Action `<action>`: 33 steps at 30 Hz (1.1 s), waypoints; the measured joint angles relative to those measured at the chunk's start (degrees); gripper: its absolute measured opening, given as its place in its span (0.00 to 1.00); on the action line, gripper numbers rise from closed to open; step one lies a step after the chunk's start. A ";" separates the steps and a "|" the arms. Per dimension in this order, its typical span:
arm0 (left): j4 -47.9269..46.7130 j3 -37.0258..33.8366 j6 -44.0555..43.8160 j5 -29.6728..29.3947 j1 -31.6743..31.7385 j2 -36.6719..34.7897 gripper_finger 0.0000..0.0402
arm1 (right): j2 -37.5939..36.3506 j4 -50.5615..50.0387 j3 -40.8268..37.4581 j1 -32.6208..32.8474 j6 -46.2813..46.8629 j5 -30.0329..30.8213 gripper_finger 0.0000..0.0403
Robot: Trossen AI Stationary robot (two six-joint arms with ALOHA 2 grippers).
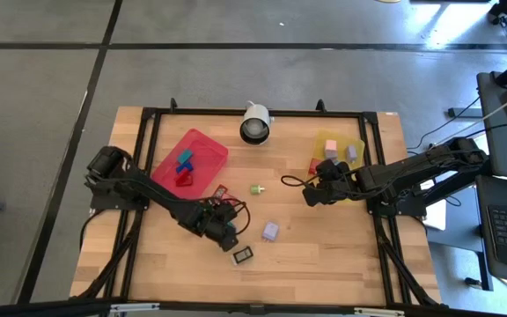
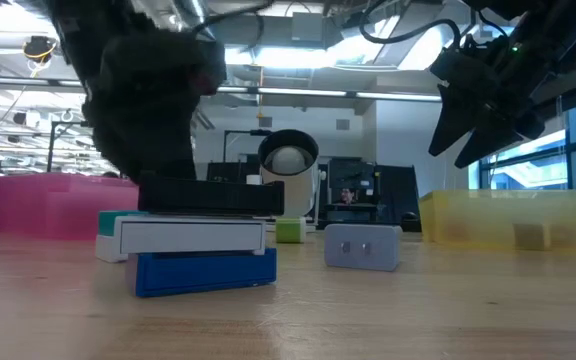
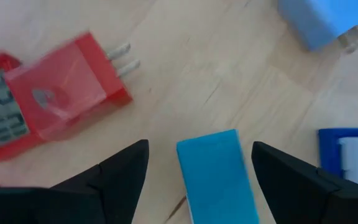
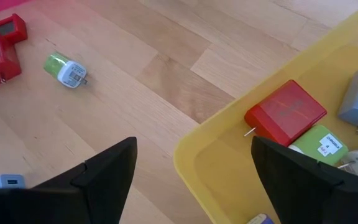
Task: Pick & Place Office items
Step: Put the light blue digital timer into the pink bin
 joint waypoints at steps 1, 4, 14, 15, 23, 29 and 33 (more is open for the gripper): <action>-0.12 0.00 -0.27 0.37 0.00 0.60 0.71 | 0.00 0.00 0.00 0.00 -0.02 0.02 0.79; 0.02 0.00 -0.40 0.76 0.00 1.60 0.71 | 0.02 0.00 0.00 -0.02 -0.01 0.00 0.79; -0.46 0.00 1.38 0.71 0.04 1.79 0.69 | 0.00 0.02 0.00 -0.01 -0.02 0.02 0.79; -0.54 0.00 1.65 0.70 0.04 1.79 0.68 | 0.00 0.02 0.01 -0.01 -0.02 0.00 0.79; -0.59 0.00 2.27 1.55 0.04 1.79 0.47 | 0.00 0.02 0.00 -0.01 -0.01 0.00 0.79; 0.07 0.00 3.54 1.59 0.04 1.79 0.38 | 0.00 0.02 0.00 0.00 -0.01 0.02 0.79; 0.09 0.82 6.68 1.50 0.04 1.79 0.38 | 0.00 0.02 0.00 0.00 -0.01 0.02 0.79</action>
